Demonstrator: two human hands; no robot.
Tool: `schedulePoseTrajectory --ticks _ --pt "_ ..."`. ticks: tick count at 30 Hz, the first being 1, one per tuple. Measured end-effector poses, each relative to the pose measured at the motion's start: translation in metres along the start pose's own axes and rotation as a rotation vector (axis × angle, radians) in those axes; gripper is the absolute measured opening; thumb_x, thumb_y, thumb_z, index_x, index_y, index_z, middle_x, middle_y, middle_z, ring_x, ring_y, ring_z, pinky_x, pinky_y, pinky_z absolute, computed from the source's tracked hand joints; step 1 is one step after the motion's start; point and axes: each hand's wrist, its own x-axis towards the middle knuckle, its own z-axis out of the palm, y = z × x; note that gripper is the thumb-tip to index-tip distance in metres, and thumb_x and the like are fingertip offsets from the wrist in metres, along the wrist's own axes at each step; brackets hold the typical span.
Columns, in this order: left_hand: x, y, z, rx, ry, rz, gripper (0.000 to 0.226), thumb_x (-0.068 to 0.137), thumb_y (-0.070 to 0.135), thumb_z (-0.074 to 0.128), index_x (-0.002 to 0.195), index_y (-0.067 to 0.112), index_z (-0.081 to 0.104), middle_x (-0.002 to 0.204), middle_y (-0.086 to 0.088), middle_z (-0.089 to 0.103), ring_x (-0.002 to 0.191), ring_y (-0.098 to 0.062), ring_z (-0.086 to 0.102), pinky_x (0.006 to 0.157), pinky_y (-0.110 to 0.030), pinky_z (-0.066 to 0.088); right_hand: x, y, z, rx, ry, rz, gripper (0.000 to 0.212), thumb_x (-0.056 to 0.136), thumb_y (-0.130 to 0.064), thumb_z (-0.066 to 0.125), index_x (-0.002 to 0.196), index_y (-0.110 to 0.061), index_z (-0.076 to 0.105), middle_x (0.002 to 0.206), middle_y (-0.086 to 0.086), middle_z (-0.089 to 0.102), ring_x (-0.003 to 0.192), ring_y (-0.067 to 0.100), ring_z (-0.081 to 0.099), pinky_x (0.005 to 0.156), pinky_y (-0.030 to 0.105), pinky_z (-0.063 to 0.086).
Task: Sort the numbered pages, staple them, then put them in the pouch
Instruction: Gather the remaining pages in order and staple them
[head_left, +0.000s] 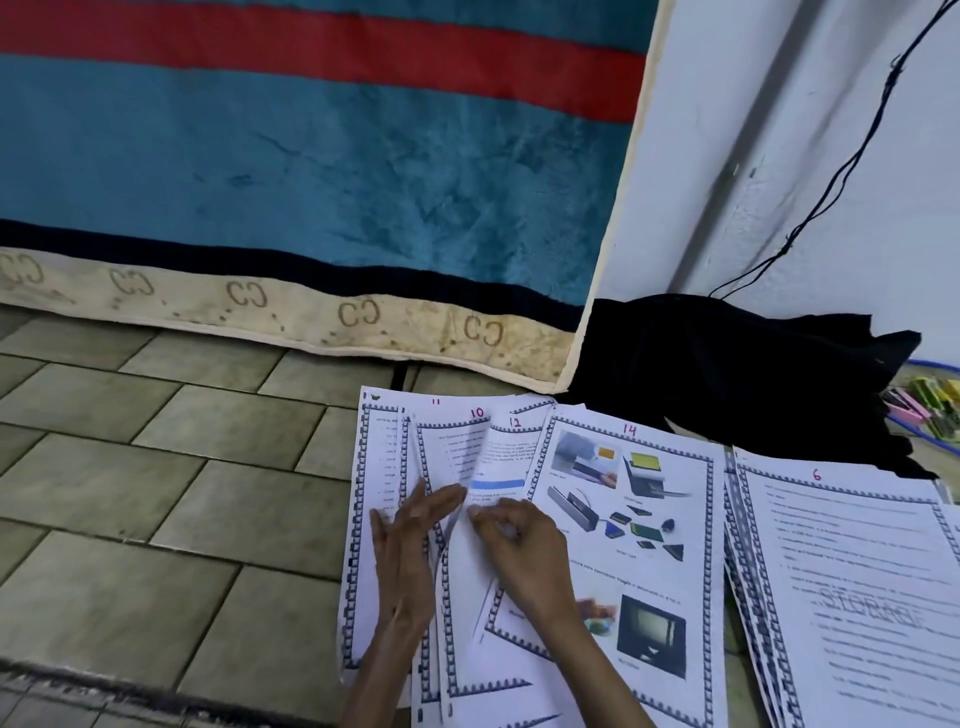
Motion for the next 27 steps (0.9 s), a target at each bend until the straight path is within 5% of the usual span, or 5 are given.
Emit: schedulePoseTrajectory --ticks 6,9,12,23,27 --pt "-0.003 -0.003 -0.003 0.297 0.014 0.184 0.059 0.081 0.048 0.012 0.102 0.046 0.067 0.116 0.044 0.052 0.127 0.016 0.034 0.113 -0.026 -0.021 0.006 -0.002 -0.005 0.029 0.009 0.046 0.015 0.088 -0.019 0.06 0.075 -0.02 0.068 0.093 -0.001 0.071 0.079 0.006 0.06 0.061 0.002 0.035" --pt "-0.003 0.007 -0.004 0.517 0.126 0.095 0.048 0.084 0.045 0.025 0.11 0.034 0.063 0.117 0.023 0.062 0.129 -0.005 0.043 0.117 -0.038 0.008 0.007 0.001 -0.011 0.087 0.064 0.067 0.021 0.088 -0.014 0.055 0.068 -0.015 0.056 0.081 0.002 0.068 0.067 0.009 0.056 0.054 0.01 0.037" --pt "-0.002 0.019 0.0 0.617 0.283 -0.067 0.03 0.09 0.019 0.049 0.117 0.02 0.062 0.11 -0.008 0.066 0.114 -0.026 0.049 0.1 -0.039 0.036 0.005 0.001 -0.017 0.161 0.117 0.074 0.024 0.091 -0.014 0.054 0.067 -0.016 0.051 0.069 0.001 0.06 0.059 0.007 0.051 0.055 0.015 0.038" --pt "0.009 0.03 0.002 0.723 0.284 -0.222 0.035 0.09 0.02 0.052 0.125 0.016 0.055 0.119 -0.005 0.063 0.118 -0.03 0.042 0.098 -0.042 0.034 0.006 0.01 -0.023 0.223 0.159 0.118 0.01 0.095 -0.011 0.043 0.099 -0.016 0.051 0.066 -0.003 0.055 0.049 0.007 0.045 0.05 0.022 0.033" --pt "0.012 0.036 0.006 0.706 0.333 -0.112 0.026 0.087 0.015 0.056 0.11 0.019 0.067 0.107 -0.004 0.07 0.103 -0.028 0.059 0.091 -0.041 0.045 0.006 0.011 -0.023 0.25 0.151 0.026 0.039 0.091 -0.001 0.044 0.113 -0.032 0.051 0.051 -0.01 0.05 0.039 0.003 0.038 0.05 0.022 0.033"
